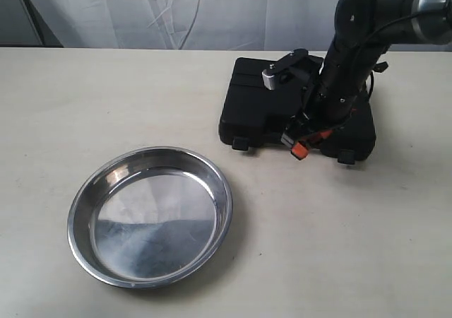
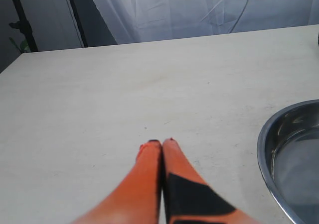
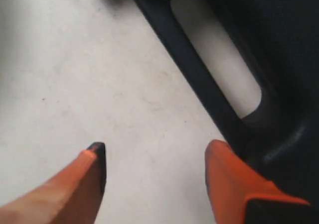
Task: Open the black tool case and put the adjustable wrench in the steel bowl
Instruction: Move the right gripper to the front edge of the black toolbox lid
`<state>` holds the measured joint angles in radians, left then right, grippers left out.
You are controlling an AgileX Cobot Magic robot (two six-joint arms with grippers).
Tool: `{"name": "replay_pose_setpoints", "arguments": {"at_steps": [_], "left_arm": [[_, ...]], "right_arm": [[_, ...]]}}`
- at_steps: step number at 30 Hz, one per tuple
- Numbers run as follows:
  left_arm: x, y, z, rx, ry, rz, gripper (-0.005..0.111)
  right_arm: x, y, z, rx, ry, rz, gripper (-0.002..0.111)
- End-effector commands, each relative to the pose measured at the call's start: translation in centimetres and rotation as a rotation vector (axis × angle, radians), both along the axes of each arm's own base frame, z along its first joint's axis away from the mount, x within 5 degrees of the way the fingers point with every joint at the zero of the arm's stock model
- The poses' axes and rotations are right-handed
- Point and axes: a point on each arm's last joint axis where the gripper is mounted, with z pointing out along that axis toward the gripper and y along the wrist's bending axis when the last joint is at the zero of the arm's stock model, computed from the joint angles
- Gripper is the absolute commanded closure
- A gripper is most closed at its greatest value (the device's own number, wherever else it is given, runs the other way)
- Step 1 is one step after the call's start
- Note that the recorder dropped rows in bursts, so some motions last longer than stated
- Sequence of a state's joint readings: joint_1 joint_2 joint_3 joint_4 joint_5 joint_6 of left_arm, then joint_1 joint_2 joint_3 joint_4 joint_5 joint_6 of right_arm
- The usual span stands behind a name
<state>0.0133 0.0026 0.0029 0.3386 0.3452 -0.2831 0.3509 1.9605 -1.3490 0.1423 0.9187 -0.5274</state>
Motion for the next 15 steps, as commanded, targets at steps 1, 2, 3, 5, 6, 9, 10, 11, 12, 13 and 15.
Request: {"name": "replay_pose_setpoints", "arguments": {"at_steps": [1,2,3,5,6,9,10,11,12,13,15], "left_arm": [[0.0,0.0,0.2,0.003,-0.011,0.003,0.107],[0.0,0.0,0.2,0.003,-0.011,0.003,0.107],[0.0,0.0,0.2,0.003,-0.011,0.003,0.107],[0.0,0.0,0.2,0.003,-0.011,0.003,0.107],[0.0,0.0,0.2,0.003,-0.011,0.003,0.107],[0.0,0.0,0.2,0.003,-0.011,0.003,0.107],[0.0,0.0,0.2,0.003,-0.011,0.003,0.107],[0.0,0.0,0.2,0.003,-0.011,0.003,0.107],[0.0,0.0,0.2,0.003,-0.011,0.003,0.107],[0.0,0.0,0.2,0.003,-0.011,0.003,0.107],[0.0,0.0,0.2,0.003,-0.013,0.002,0.107]], "right_arm": [[1.0,0.3,-0.3,0.012,-0.076,0.015,0.058],[1.1,0.3,-0.4,0.014,-0.085,0.016,0.06],[1.2,0.4,-0.4,0.019,-0.092,0.013,0.06],[1.4,0.4,-0.4,0.025,-0.112,0.01,0.06],[1.5,0.4,-0.3,0.024,-0.125,0.015,0.06],[1.9,0.5,-0.2,0.019,-0.179,0.081,0.06],[1.9,0.5,-0.2,0.02,-0.19,0.084,0.06],[2.1,0.5,-0.2,0.02,-0.211,0.105,0.06],[2.1,0.5,-0.1,0.016,-0.22,0.132,0.06],[2.2,0.5,-0.1,0.013,-0.224,0.136,0.06],[2.3,0.5,-0.1,0.009,-0.236,0.143,0.061]]}}
